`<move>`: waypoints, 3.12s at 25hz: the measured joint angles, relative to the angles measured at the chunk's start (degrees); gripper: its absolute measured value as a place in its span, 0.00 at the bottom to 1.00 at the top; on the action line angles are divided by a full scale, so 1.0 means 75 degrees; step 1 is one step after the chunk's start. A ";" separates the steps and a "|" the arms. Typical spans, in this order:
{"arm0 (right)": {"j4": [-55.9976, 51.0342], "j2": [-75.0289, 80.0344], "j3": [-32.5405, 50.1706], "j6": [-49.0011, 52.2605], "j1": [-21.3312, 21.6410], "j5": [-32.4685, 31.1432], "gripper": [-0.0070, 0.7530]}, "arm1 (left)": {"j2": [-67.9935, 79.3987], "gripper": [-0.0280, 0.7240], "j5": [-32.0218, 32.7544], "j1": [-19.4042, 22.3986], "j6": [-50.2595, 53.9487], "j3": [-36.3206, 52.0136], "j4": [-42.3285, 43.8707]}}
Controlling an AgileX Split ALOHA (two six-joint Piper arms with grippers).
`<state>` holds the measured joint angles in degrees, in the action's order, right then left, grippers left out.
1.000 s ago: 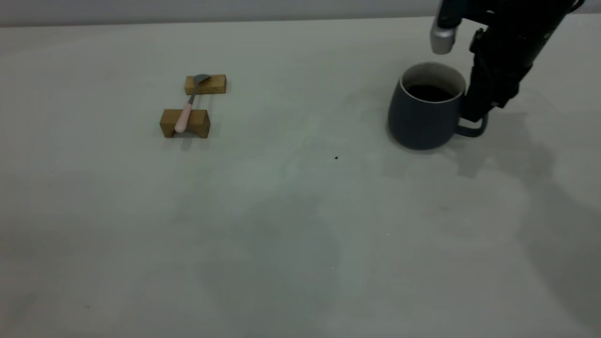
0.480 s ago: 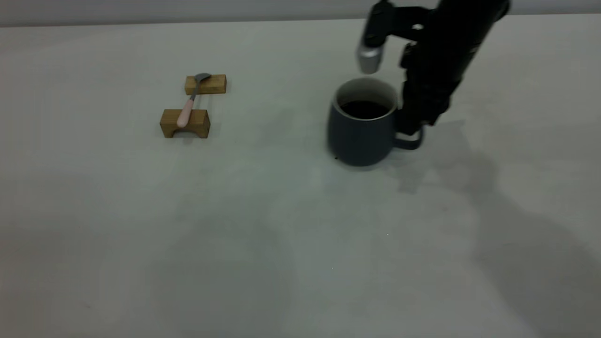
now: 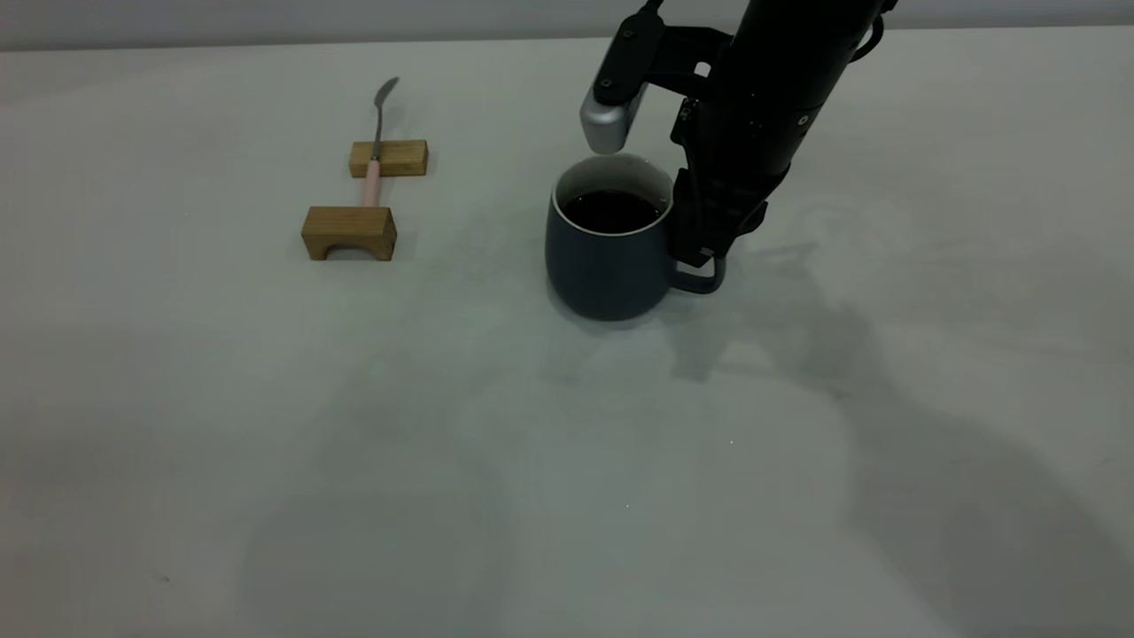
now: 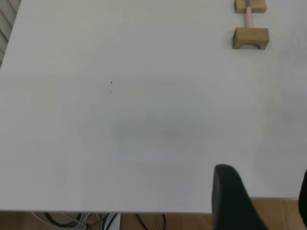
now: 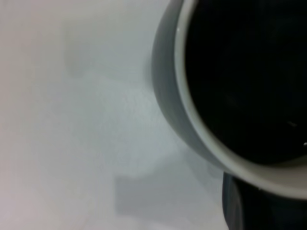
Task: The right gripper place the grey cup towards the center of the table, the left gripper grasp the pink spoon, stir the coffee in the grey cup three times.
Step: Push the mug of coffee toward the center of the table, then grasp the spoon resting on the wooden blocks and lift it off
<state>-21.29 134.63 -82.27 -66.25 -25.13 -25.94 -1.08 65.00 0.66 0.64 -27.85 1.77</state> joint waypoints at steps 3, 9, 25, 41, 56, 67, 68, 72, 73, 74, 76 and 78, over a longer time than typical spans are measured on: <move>-0.0091 0.0000 0.0000 0.0019 0.0000 0.0007 0.25 | 0.0000 0.59 0.0000 0.0000 0.0000 0.0000 0.0000; -0.0237 0.0000 0.0000 0.0179 0.0000 0.0078 0.58 | 0.0000 0.59 0.0000 0.0000 0.0000 0.0000 0.0000; 0.1810 -0.3246 0.0000 0.3904 0.0007 -0.3044 0.96 | 0.0000 0.59 0.0000 0.0000 0.0000 0.0000 0.0000; 0.2400 -0.8773 0.1811 0.6464 0.0065 -0.5926 0.95 | 0.0000 0.59 0.0000 0.0000 0.0000 0.0000 0.0000; 0.2295 -1.6322 0.6229 0.7498 0.1531 -0.5995 0.93 | 0.0000 0.59 0.0000 0.0000 0.0000 0.0000 0.0000; 0.2074 -1.7660 0.7204 0.7514 0.3058 -0.5418 0.91 | 0.0000 0.59 0.0000 0.0000 0.0000 0.0000 0.0000; 0.2074 -1.7712 0.7293 0.7514 0.3058 -0.5347 0.91 | 0.0000 0.59 0.0000 0.0000 0.0000 0.0000 0.0000; 0.2068 -1.7782 0.7380 0.7514 0.3058 -0.5258 0.91 | 0.0000 0.59 0.0000 0.0000 0.0000 0.0000 0.0000; 0.2068 -1.7782 0.7380 0.7514 0.3058 -0.5252 0.91 | 0.0000 0.59 0.0000 0.0000 0.0000 0.0000 0.0000; 0.2068 -1.7784 0.7380 0.7514 0.3058 -0.5249 0.90 | 0.0000 0.59 0.0000 0.0000 0.0000 0.0000 0.0000; 0.2068 -1.7784 0.7380 0.7514 0.3058 -0.5249 0.89 | 0.0000 0.59 0.0000 0.0000 0.0000 0.0000 0.0000; 0.2068 -1.7784 0.7380 0.7516 0.3058 -0.5249 0.86 | 0.0000 0.59 0.0000 0.0000 0.0000 0.0000 0.0000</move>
<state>-5.78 1.26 -26.92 -9.88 -2.20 -65.31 -1.08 65.00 0.66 0.64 -27.85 1.77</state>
